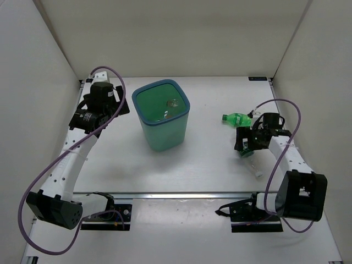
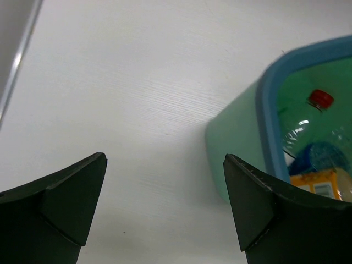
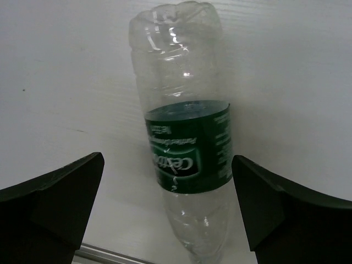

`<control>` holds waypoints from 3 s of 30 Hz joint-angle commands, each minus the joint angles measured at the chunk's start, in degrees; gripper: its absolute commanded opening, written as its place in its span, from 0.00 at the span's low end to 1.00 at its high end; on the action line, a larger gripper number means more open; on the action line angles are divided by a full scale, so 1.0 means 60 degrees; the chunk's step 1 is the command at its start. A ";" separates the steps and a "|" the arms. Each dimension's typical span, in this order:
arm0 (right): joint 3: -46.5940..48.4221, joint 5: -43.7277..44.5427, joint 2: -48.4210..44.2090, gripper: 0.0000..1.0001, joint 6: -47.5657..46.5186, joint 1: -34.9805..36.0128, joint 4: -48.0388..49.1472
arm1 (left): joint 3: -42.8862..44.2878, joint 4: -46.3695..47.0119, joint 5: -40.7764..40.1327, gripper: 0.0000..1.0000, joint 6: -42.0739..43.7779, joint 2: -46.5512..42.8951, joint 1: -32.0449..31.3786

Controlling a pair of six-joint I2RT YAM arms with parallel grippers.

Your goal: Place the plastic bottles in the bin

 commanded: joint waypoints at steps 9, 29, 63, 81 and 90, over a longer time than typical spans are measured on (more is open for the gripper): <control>-0.0555 0.0061 0.0476 0.90 -0.0393 0.0573 0.1956 | -0.1939 -0.0145 -0.0557 0.99 -0.0620 -0.1210 0.1093; 0.0599 0.0600 0.0213 0.26 0.0590 0.2592 0.2456 | -0.1326 -0.0102 -0.0788 0.99 -0.0372 -0.1827 0.1050; 1.0828 -0.3045 0.5633 0.92 0.2643 0.7005 0.5300 | -0.3668 -0.0247 0.0705 0.99 -0.0328 -0.5167 -0.0592; 0.8262 -0.4407 0.5084 0.99 -0.3156 -0.0406 -0.0760 | -0.1737 0.0323 0.0689 0.98 -0.0312 -0.1710 0.0273; 1.2012 -0.3236 0.9014 0.99 -0.4785 -0.0687 -0.3988 | -0.1369 -0.0159 0.0632 0.99 -0.0576 -0.1153 0.0741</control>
